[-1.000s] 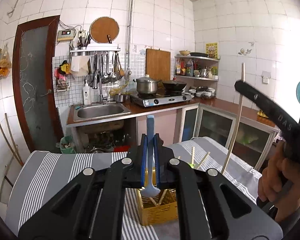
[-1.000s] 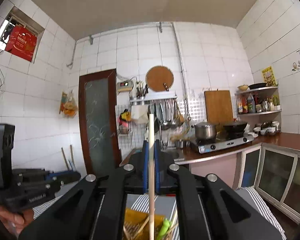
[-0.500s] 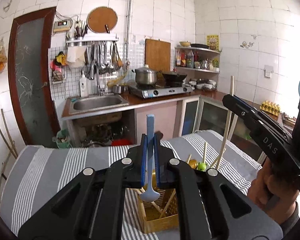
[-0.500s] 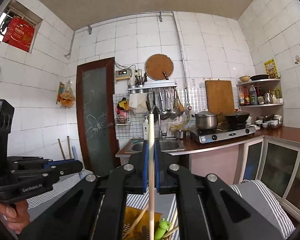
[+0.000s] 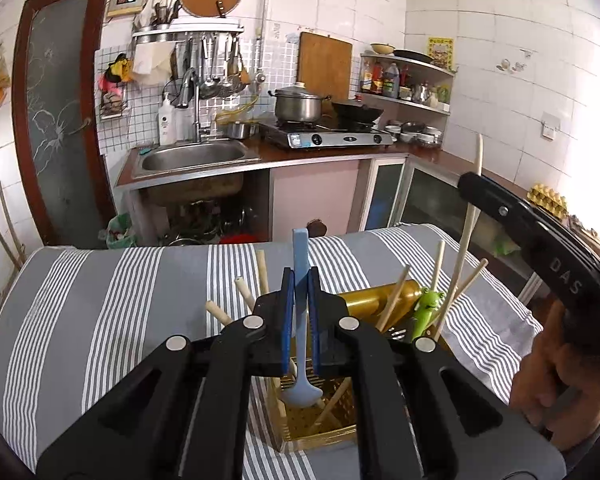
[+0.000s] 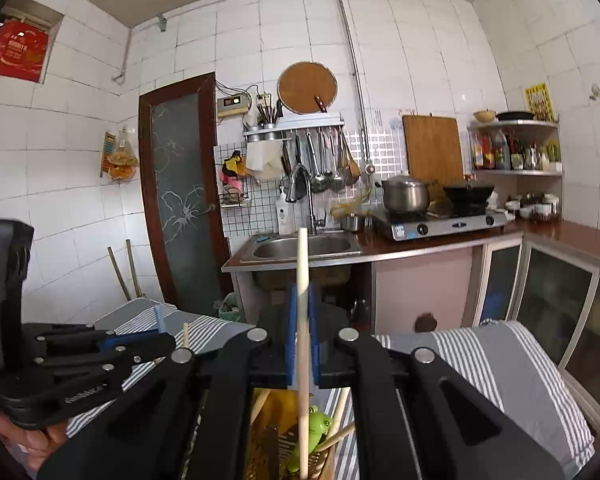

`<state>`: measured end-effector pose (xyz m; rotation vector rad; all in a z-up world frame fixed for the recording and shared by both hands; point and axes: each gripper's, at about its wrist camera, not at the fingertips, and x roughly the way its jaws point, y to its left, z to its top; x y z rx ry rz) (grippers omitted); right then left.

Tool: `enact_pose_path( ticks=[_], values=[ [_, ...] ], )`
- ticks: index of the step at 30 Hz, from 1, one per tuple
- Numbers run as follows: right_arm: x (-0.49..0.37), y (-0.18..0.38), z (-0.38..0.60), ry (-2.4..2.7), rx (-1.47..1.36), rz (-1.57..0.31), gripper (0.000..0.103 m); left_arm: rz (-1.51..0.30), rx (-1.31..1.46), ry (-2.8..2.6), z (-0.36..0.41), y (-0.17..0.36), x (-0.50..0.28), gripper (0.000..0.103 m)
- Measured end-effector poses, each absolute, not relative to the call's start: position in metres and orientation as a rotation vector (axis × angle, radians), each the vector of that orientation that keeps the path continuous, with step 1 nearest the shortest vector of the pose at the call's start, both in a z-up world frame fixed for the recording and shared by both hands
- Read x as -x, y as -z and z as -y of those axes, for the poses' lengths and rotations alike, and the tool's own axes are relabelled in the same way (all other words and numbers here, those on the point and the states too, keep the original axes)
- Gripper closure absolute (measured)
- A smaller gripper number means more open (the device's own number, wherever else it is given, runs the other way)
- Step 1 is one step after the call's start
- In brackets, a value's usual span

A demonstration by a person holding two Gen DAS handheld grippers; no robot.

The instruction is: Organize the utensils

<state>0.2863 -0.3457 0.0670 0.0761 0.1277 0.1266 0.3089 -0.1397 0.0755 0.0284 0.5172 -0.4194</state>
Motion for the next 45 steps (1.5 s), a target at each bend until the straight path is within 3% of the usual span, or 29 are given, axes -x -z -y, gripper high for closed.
enact_pose_path(
  ticks=[2, 3, 5, 6, 7, 8, 11, 13, 17, 24, 32, 45],
  values=[
    [-0.287, -0.067, 0.349, -0.103, -0.077, -0.139, 0.094, -0.514, -0.024, 0.417, 0.139, -0.074, -0.310, 0.097],
    [-0.289, -0.067, 0.349, -0.097, -0.081, -0.152, 0.087, -0.514, -0.021, 0.413, 0.140, -0.073, -0.311, 0.097],
    [-0.289, -0.068, 0.352, -0.103, -0.095, -0.156, 0.050, -0.511, -0.020, 0.410, 0.140, -0.072, -0.311, 0.095],
    [-0.287, -0.069, 0.353, -0.094, -0.098, -0.146, 0.050, -0.508, -0.019, 0.406, 0.140, -0.073, -0.310, 0.082],
    [-0.285, -0.069, 0.353, -0.090, -0.093, -0.142, 0.050, -0.498, -0.013, 0.402, 0.139, -0.075, -0.309, 0.062],
    [-0.282, -0.072, 0.351, -0.086, -0.080, -0.136, 0.050, -0.480, -0.006, 0.388, 0.137, -0.078, -0.306, 0.054],
    [-0.267, -0.083, 0.351, -0.041, -0.061, -0.086, 0.045, -0.419, -0.001, 0.340, 0.132, -0.093, -0.295, 0.044],
    [-0.254, -0.091, 0.351, -0.019, -0.063, -0.066, 0.038, -0.389, 0.001, 0.318, 0.128, -0.102, -0.286, 0.025],
    [-0.219, -0.096, 0.355, -0.022, -0.062, -0.034, 0.023, -0.324, 0.060, 0.264, 0.100, -0.110, -0.263, 0.007],
    [-0.161, -0.059, 0.347, -0.007, 0.027, -0.015, 0.010, -0.272, 0.001, 0.120, 0.069, -0.068, -0.216, 0.005],
    [-0.090, 0.041, 0.333, 0.015, 0.018, -0.111, 0.010, -0.238, -0.008, 0.100, 0.030, 0.012, -0.124, 0.005],
    [-0.050, 0.067, 0.327, 0.130, 0.043, -0.006, 0.009, -0.102, -0.052, 0.032, 0.033, 0.034, -0.080, 0.005]
  ],
)
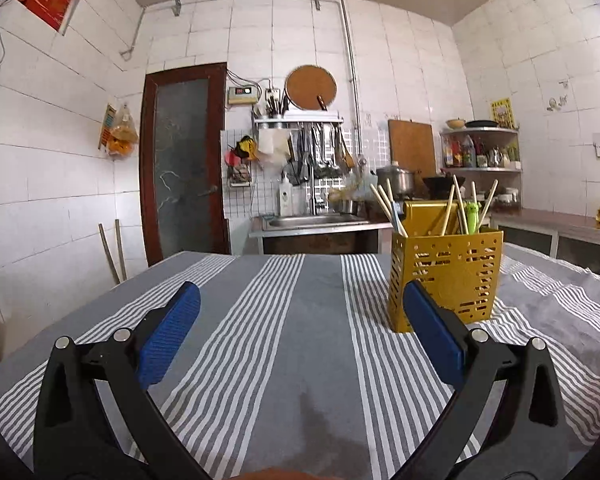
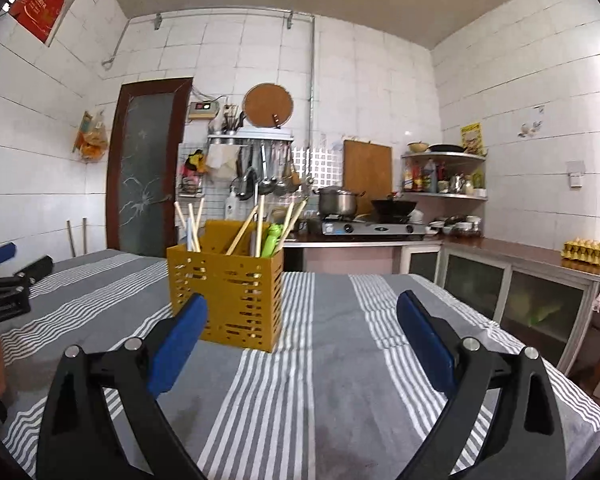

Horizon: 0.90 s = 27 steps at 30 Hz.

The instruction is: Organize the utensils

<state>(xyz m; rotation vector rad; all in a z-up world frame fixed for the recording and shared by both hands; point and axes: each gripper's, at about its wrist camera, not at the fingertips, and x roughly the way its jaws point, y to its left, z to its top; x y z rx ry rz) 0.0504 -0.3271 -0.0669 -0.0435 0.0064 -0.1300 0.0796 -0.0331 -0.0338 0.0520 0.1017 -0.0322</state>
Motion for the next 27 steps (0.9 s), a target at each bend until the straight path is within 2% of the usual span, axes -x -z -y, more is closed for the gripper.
enact_pose_path(
  ticks=[7, 27],
  values=[
    [-0.054, 0.068, 0.320, 0.165, 0.065, -0.010, 0.009, -0.228, 0.078, 0.051, 0.015, 0.042, -0.105, 0.005],
    [-0.071, 0.070, 0.331, 0.164, -0.015, -0.069, 0.009, -0.145, -0.043, 0.018, 0.042, 0.038, -0.085, 0.005]
  ],
)
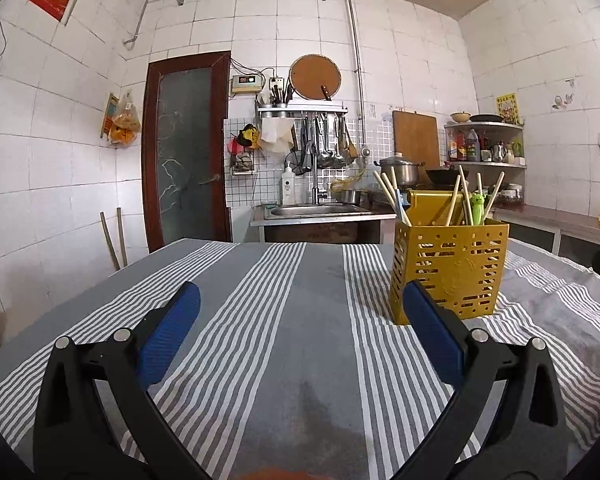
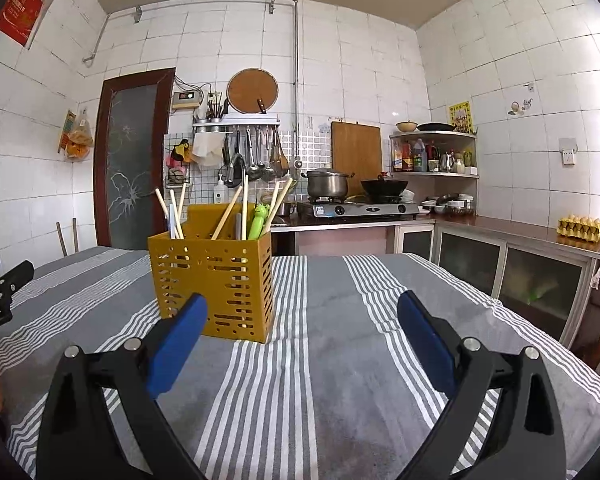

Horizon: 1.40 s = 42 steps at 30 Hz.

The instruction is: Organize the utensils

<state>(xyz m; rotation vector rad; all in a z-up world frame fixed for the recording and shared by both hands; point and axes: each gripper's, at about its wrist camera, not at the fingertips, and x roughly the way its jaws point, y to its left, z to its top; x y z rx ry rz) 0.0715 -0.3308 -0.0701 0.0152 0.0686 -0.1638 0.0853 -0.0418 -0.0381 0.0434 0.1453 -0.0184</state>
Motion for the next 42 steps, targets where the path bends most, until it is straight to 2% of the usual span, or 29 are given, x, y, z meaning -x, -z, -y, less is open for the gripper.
enact_pose_path(
  ticks=[42],
  values=[
    [-0.0752, 0.0737, 0.3283, 0.167, -0.019, -0.081, 0.009, -0.154, -0.078, 0.029, 0.0438, 0.0377, -0.0881, 0.005]
  ],
)
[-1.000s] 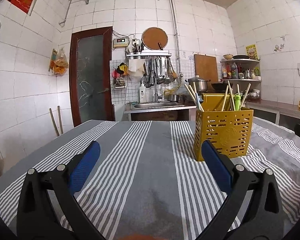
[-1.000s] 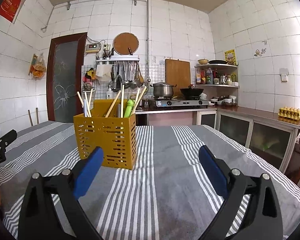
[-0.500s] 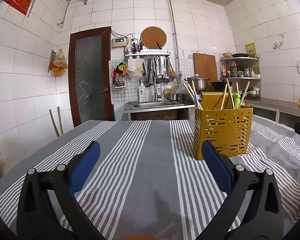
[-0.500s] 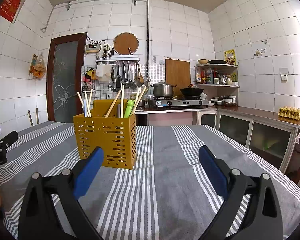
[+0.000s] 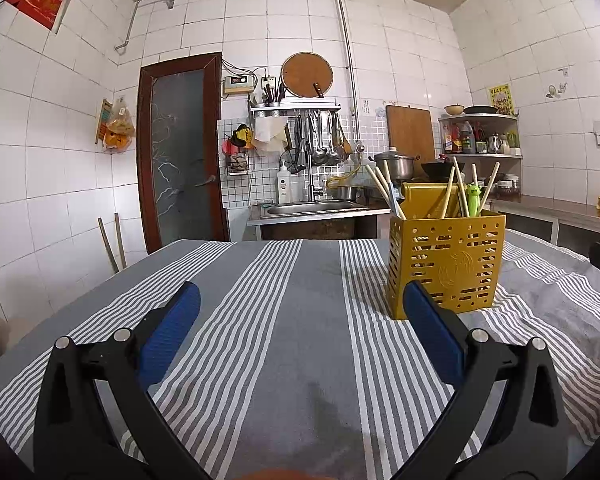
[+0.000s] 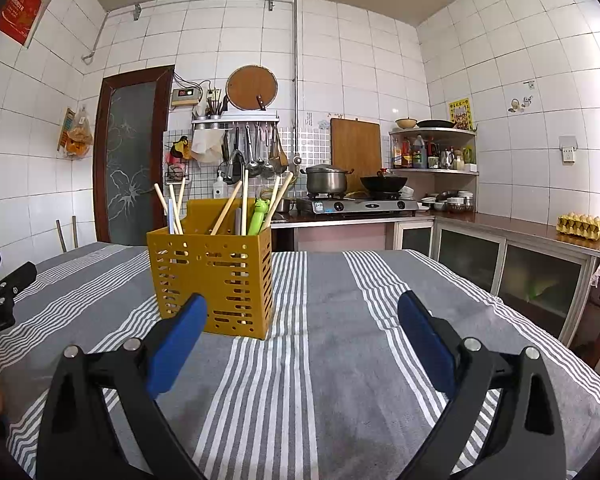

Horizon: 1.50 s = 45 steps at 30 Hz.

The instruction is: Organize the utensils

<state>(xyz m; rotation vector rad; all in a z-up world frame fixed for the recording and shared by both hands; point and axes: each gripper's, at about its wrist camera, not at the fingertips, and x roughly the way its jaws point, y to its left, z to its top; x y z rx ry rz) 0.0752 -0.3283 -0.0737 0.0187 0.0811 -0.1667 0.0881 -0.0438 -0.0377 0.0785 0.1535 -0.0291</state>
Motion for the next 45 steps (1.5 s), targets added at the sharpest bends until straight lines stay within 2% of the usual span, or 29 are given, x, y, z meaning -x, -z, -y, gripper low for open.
enact_pose_path(
  ticks=[45],
  values=[
    [-0.0753, 0.0741, 0.3281, 0.167, -0.019, -0.081, 0.009, -0.158, -0.082, 0.030, 0.0467, 0.0405, -0.0878, 0.005]
  ],
)
